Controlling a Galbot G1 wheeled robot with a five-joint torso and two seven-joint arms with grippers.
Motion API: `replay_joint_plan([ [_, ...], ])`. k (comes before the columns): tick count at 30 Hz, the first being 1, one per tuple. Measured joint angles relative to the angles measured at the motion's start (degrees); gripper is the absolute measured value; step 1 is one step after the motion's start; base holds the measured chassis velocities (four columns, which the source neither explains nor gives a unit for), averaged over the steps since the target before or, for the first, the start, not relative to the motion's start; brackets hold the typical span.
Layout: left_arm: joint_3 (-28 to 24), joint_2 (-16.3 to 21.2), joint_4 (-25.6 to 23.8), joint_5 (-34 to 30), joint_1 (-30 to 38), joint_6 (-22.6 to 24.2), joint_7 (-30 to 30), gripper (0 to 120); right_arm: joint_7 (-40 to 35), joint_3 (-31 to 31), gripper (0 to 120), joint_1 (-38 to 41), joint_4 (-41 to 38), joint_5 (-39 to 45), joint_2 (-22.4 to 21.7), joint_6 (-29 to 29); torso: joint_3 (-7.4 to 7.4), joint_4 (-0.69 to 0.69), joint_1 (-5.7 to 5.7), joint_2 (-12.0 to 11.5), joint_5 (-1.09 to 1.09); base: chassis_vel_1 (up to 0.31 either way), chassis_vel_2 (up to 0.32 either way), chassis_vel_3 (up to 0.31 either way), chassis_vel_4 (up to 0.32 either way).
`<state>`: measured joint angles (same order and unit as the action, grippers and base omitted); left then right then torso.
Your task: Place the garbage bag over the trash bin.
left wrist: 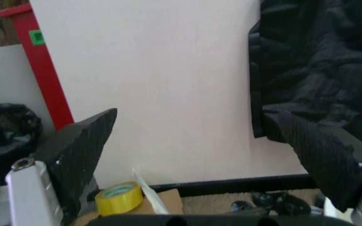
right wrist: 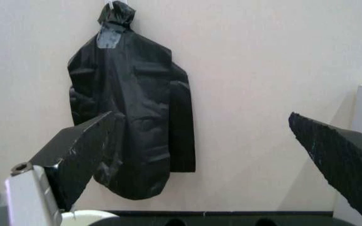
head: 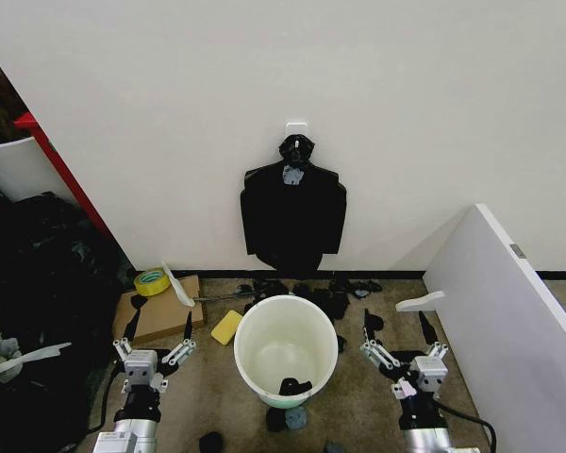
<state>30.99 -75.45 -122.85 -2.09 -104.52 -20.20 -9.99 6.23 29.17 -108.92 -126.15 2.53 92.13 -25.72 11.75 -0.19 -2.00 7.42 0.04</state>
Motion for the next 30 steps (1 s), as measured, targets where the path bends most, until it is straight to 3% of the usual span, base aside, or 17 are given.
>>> replay_joint_plan([
  [24, -0.2, 0.3, 1.5, -1.6, 0.3, -0.2, 0.0, 100, -3.0, -3.1, 100, 4.4, 2.6, 0.7, -0.1, 3.7, 0.00, -0.01, 0.00, 0.0, 0.00, 0.000, 0.000, 0.000, 0.000],
  [30, -0.6, 0.0, 2.3, -2.9, 0.5, -1.0, 1.2, 100, -3.3, -5.3, 100, 8.0, 4.1, 3.1, -2.3, 6.0, 0.00, 0.00, 0.00, 0.0, 0.01, 0.000, 0.000, 0.000, 0.000],
])
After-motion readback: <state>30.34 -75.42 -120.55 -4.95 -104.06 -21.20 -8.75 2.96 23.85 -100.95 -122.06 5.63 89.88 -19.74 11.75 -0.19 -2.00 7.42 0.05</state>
